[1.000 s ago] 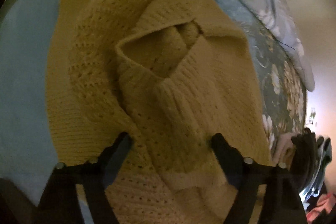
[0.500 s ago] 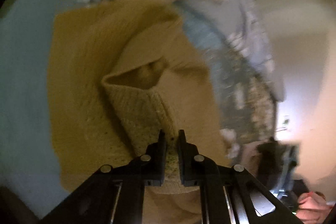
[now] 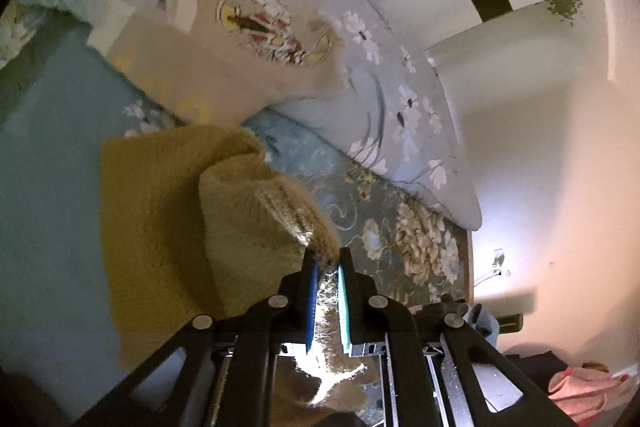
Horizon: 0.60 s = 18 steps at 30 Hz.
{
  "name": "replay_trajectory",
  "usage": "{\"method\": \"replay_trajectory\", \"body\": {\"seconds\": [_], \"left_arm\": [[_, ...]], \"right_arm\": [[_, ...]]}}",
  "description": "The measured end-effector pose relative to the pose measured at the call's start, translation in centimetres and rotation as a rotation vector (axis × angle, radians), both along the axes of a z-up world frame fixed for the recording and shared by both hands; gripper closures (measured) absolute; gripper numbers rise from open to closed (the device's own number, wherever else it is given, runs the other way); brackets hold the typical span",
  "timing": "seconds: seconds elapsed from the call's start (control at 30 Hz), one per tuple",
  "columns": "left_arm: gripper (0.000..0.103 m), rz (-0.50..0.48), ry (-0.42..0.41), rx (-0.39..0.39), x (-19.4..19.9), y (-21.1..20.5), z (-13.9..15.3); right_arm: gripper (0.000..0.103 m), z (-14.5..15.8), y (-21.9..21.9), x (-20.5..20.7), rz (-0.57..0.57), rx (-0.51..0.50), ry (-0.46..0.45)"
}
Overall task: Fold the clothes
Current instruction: 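Grasp the sweater edge with the left gripper while the right gripper holds it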
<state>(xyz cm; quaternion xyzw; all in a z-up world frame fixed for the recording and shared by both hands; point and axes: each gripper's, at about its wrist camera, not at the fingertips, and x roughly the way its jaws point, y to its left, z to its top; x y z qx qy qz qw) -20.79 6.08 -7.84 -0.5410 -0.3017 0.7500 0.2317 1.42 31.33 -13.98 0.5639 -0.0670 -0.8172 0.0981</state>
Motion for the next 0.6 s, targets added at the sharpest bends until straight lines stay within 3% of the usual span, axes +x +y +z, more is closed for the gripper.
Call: {"method": "replay_trajectory", "body": {"seconds": [0.2,0.33,0.37,0.43,0.6], "left_arm": [[0.094,0.031,0.044,0.019,1.0,-1.0,2.4],[0.094,0.051,0.076,0.019,1.8,-2.5,3.7],[0.096,0.059,0.085,0.024,2.0,-3.1,4.1],[0.103,0.081,0.108,0.040,2.4,-4.3,4.7],[0.103,0.106,0.197,0.023,3.2,-7.2,7.7]], "right_arm": [[0.045,-2.1,-5.7,-1.4,0.148,0.222,0.040],[0.046,-3.6,-6.5,-1.3,0.135,0.343,0.022],[0.050,-3.7,-6.4,-1.3,0.122,0.367,0.019],[0.092,-3.8,-6.0,-1.2,0.093,0.411,0.013],[0.094,-0.2,-2.7,-1.8,-0.091,0.341,0.078]]}}
